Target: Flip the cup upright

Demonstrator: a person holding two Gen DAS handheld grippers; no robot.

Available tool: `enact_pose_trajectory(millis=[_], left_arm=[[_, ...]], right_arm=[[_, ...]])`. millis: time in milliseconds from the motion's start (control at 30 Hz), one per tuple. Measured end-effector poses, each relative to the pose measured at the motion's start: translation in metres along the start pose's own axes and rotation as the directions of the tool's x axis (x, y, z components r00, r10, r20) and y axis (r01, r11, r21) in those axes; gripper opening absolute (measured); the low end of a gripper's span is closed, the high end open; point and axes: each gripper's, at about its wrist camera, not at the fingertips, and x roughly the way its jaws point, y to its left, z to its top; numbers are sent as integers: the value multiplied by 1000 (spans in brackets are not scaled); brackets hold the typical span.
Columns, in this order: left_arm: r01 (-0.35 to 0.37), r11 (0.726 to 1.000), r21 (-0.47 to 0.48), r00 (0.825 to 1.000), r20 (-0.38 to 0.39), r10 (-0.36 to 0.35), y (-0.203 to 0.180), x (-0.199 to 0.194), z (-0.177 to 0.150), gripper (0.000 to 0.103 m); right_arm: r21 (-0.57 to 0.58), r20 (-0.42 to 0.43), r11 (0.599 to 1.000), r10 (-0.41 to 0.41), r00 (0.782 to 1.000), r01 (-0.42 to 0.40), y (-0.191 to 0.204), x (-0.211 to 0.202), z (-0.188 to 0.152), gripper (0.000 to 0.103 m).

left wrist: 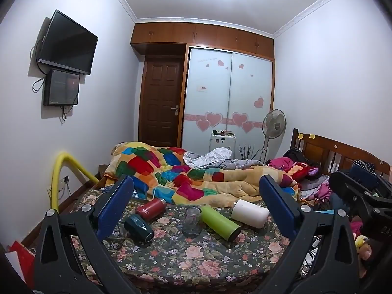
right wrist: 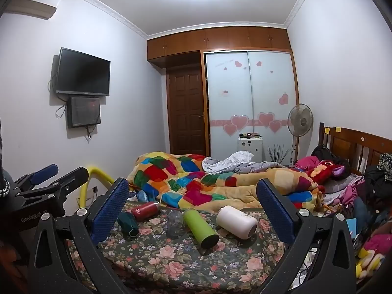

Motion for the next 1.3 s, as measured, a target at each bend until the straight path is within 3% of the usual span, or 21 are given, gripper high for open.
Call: enact_pose_trajectory(millis=[1300], left_arm=[[0,1000,0,1000,-2,0,2,4,-3,103]], right_arm=[[-8,0,1000,-1,1000,1,3,0,0,103]])
